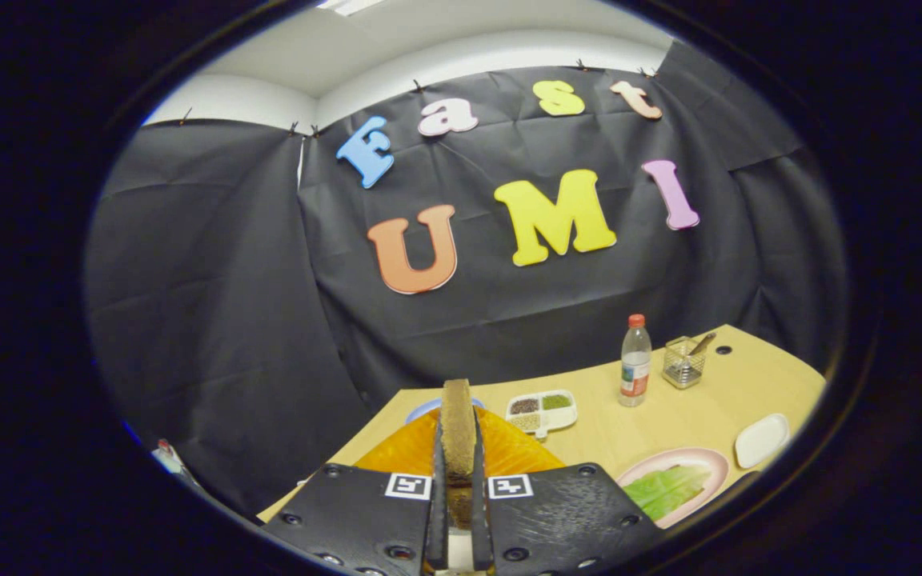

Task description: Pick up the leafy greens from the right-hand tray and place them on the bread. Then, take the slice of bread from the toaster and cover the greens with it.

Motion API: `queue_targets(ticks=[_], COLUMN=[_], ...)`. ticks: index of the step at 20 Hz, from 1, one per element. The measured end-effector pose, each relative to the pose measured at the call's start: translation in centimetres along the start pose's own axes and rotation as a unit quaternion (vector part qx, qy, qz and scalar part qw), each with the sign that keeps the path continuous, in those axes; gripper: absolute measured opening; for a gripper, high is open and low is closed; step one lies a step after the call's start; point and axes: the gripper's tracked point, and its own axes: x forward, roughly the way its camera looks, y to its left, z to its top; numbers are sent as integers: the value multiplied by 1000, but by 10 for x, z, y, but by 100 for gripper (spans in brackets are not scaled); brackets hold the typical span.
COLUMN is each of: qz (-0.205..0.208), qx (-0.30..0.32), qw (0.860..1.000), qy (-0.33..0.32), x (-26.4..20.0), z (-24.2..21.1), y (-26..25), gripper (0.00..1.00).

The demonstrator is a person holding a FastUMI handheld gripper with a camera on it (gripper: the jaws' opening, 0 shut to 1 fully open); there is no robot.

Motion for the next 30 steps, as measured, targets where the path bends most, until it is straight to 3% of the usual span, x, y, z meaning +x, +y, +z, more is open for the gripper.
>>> queue_targets(ticks=[5,16,30], qz=[-32,-96,-75], qx=[7,30,136], qw=[999,994,987], qy=[-14,34,45], x=[-20,-11,-3], z=[1,-90,-140], y=[-53,-168,-239], gripper=[11,11,14])
